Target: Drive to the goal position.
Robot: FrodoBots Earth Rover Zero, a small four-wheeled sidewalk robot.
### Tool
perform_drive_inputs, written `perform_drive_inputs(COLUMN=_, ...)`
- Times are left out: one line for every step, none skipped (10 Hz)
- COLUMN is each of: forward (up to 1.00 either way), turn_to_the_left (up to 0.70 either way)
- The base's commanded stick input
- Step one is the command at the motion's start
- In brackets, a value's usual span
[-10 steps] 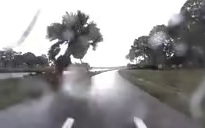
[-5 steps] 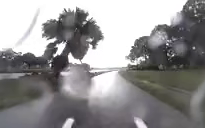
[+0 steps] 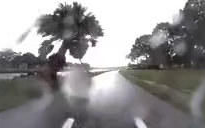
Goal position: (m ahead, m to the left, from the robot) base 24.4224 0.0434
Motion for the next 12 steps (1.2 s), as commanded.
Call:
perform_drive_inputs(forward=1.0, turn_to_the_left=-0.1)
perform_drive_inputs(forward=1.0, turn_to_the_left=0.0)
perform_drive_inputs(forward=1.0, turn_to_the_left=0.0)
perform_drive_inputs(forward=1.0, turn_to_the_left=0.0)
perform_drive_inputs(forward=1.0, turn_to_the_left=0.0)
perform_drive_inputs(forward=1.0, turn_to_the_left=0.0)
perform_drive_inputs(forward=1.0, turn_to_the_left=0.0)
perform_drive_inputs(forward=1.0, turn_to_the_left=0.0)
perform_drive_inputs(forward=1.0, turn_to_the_left=0.0)
perform_drive_inputs(forward=1.0, turn_to_the_left=0.0)
perform_drive_inputs(forward=1.0, turn_to_the_left=0.0)
perform_drive_inputs(forward=1.0, turn_to_the_left=0.0)
